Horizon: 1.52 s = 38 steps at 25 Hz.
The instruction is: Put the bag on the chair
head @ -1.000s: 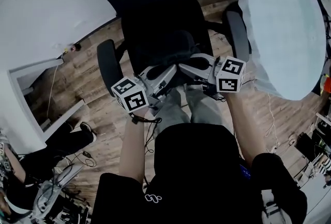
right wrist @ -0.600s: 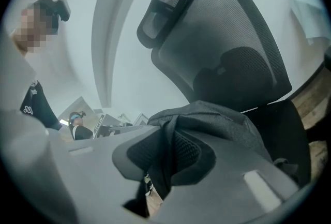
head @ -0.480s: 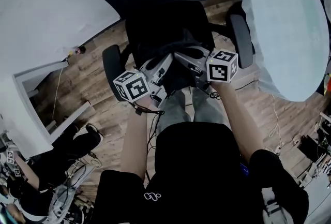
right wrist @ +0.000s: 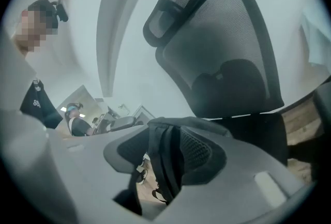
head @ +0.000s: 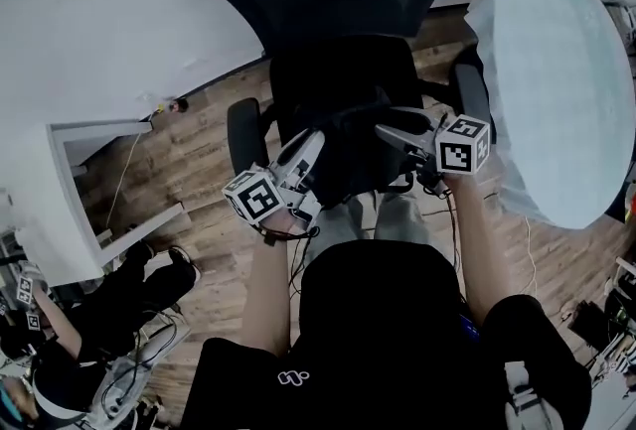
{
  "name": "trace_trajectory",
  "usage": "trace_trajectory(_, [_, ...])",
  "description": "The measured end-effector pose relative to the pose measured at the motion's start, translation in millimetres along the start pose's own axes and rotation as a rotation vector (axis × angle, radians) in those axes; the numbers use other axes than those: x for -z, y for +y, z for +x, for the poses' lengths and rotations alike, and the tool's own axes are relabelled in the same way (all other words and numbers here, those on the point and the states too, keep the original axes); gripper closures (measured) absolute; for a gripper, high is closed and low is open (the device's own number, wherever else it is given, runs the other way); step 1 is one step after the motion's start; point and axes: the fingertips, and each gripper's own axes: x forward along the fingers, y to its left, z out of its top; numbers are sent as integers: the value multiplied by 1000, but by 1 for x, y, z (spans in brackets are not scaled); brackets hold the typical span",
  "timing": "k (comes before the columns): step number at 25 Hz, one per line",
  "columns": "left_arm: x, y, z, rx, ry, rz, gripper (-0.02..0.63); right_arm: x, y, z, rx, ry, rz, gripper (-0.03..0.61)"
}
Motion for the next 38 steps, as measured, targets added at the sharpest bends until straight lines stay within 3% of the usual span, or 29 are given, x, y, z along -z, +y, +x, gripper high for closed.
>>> trace_trajectory(4, [-5,-20,-13,12,-75,16,552,-36,-3,-35,67,-141,-29,423])
trace_trajectory(7, [-13,-38,-6,-2,-95,99,595,-67,17,-43,94,-264,-124,504])
trace_trajectory(8, [-20,-40,-2,-22,-99,132,607,-77,26,-40,90,-293,-151,568])
trace_trajectory(9, [-29,-42,0,-47,-106,166,615,-85,37,-34,71,-313,-171,572])
trace_trajectory(13, [-75,-70,12,-96,-153,343,621,-116,85,-11,12,-353,-269,572])
trace_trajectory(17, [-106,-111,28,-159,-189,578,621,-153,100,3,135,-403,-378,572])
trace_trajectory(20, [-111,-118,32,-288,-181,733,621,-171,102,9,227,-426,-390,572])
trace_trajectory(23, [-107,-111,23,-399,-193,722,621,-173,98,5,285,-450,-377,572])
trace_trajectory(27, [-106,-100,10,-437,-167,731,620,-177,88,-1,320,-455,-346,571])
trace_trajectory(38, [-107,-67,-14,-448,-166,604,620,-148,99,39,285,-327,-406,571])
